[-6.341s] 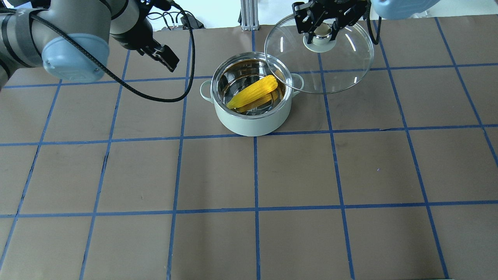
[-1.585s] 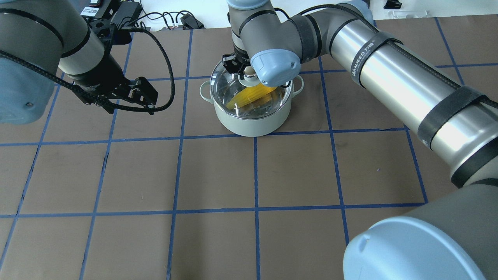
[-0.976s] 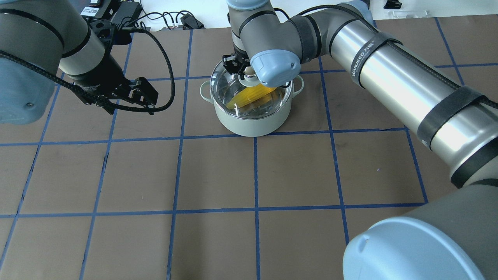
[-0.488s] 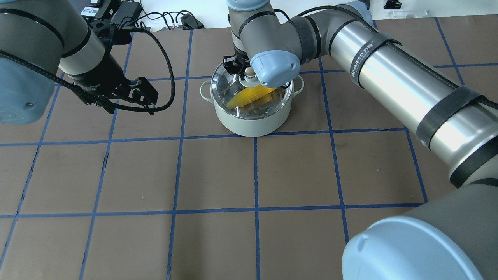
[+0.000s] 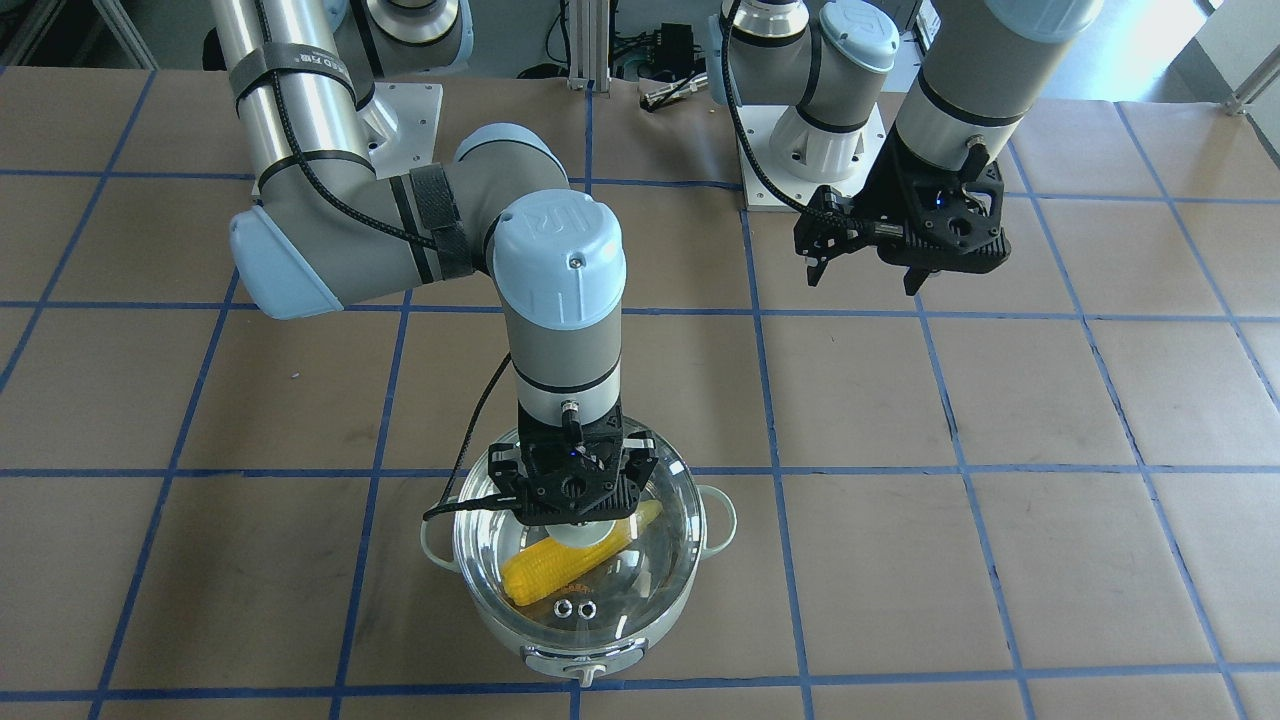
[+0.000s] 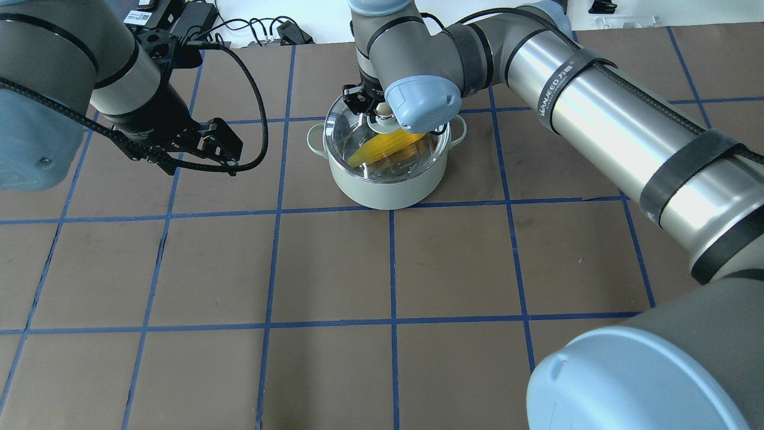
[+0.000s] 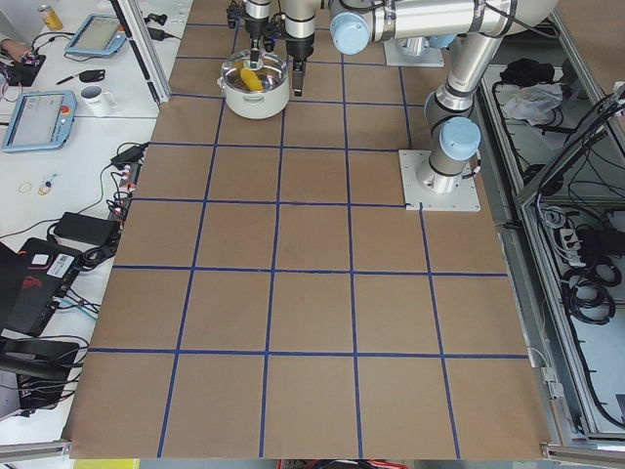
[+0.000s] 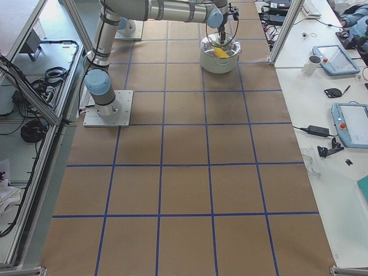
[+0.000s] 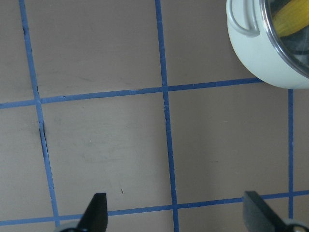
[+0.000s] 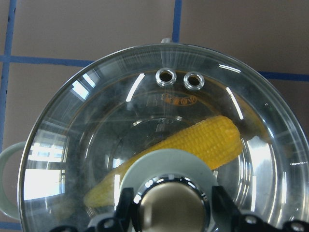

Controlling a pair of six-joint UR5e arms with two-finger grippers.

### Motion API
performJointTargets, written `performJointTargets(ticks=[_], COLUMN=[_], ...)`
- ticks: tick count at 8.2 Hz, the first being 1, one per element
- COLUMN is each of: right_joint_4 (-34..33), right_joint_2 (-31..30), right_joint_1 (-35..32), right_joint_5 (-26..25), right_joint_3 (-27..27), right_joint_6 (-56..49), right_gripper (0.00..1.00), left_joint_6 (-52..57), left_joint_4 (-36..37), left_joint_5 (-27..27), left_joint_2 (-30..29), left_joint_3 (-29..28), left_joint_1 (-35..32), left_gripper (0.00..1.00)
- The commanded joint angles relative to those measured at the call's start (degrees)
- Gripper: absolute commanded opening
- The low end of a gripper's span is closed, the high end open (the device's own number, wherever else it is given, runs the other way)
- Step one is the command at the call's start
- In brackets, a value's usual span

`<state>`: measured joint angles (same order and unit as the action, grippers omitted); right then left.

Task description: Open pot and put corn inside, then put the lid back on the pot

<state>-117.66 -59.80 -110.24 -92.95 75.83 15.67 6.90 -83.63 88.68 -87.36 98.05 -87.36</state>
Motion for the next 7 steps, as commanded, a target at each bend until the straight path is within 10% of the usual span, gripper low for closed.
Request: performJointTargets(ticks=[1, 7], right_joint_4=[2.42, 23.61], right_joint_2=[-6.86, -30.54], right_joint_1=[0.72, 11.00], right_joint_5=[-3.20, -2.85], right_joint_3=[1.76, 12.50], right_joint_6=[-1.51, -4.83], right_gripper=[1.00, 1.00], left_joint_6=[-0.04, -0.13], left_joint_4=[0.13, 0.48], left_joint_5=[0.00, 0.00], left_joint_2=[0.00, 0.00], left_joint_3=[-0.05, 0.04], left_joint_1=[0.00, 0.00], left_gripper=[1.00, 1.00])
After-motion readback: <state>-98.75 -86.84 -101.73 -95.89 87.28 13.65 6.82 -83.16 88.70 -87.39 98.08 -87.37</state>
